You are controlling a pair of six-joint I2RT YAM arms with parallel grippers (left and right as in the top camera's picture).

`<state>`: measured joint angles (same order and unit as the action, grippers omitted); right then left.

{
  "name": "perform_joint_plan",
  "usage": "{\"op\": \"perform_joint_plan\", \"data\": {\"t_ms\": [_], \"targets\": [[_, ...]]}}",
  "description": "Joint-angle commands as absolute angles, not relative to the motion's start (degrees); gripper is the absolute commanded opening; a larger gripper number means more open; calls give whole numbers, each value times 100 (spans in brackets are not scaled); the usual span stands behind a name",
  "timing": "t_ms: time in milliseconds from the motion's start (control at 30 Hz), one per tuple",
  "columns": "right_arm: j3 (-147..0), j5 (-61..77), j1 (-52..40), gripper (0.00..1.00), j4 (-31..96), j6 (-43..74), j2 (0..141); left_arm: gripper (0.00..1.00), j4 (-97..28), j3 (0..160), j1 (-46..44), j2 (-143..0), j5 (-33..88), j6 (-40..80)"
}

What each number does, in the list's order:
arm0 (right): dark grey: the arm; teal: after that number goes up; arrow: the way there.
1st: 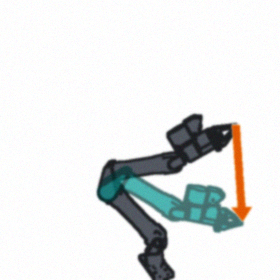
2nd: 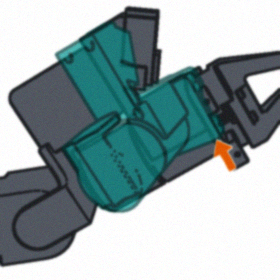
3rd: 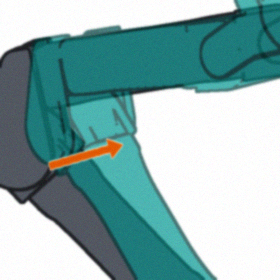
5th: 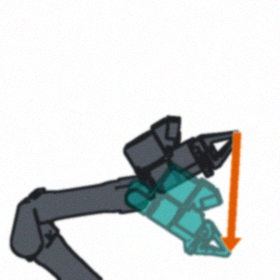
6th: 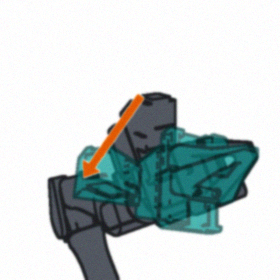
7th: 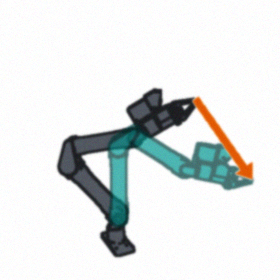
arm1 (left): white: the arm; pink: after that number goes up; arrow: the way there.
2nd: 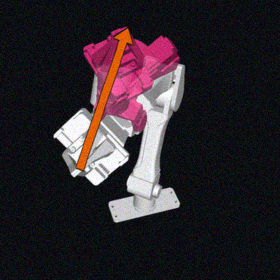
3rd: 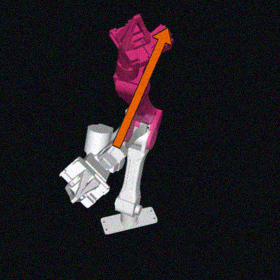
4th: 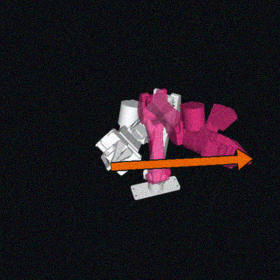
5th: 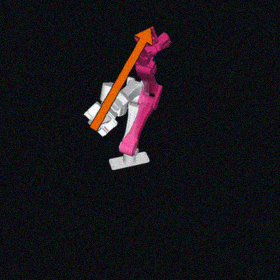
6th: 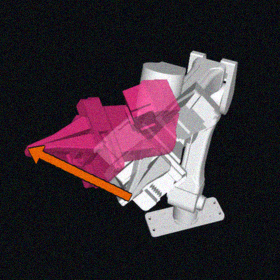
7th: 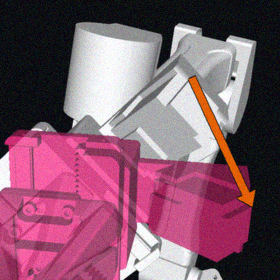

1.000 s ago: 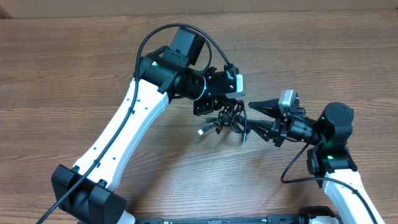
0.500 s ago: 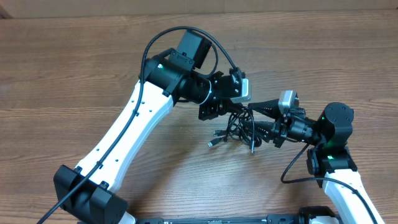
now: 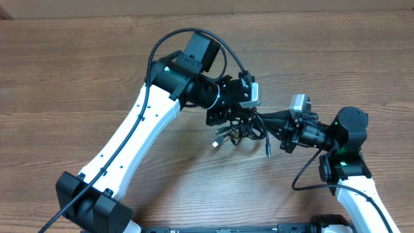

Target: Untangle cables

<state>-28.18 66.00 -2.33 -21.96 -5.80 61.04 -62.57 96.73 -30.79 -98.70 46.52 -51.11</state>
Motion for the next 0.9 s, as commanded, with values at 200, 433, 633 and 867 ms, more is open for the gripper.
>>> {"op": "perform_joint_plan", "data": {"t_ms": [200, 433, 633, 867], "targets": [[-2932, 6602, -250, 4, -2263, -587, 6055, 8, -6272, 9848, -3118, -9889, 4700, -5076], [-2932, 6534, -250, 4, -2263, -587, 6055, 7, -6147, 9848, -3109, -9889, 3913, -4482], [-2932, 6536, -250, 4, -2263, -587, 6055, 26, -6104, 9848, -3111, -9889, 3747, -4342], [-2932, 6497, -250, 4, -2261, -585, 6055, 4, -6106, 9848, -3109, -9889, 3747, -4344]]}}
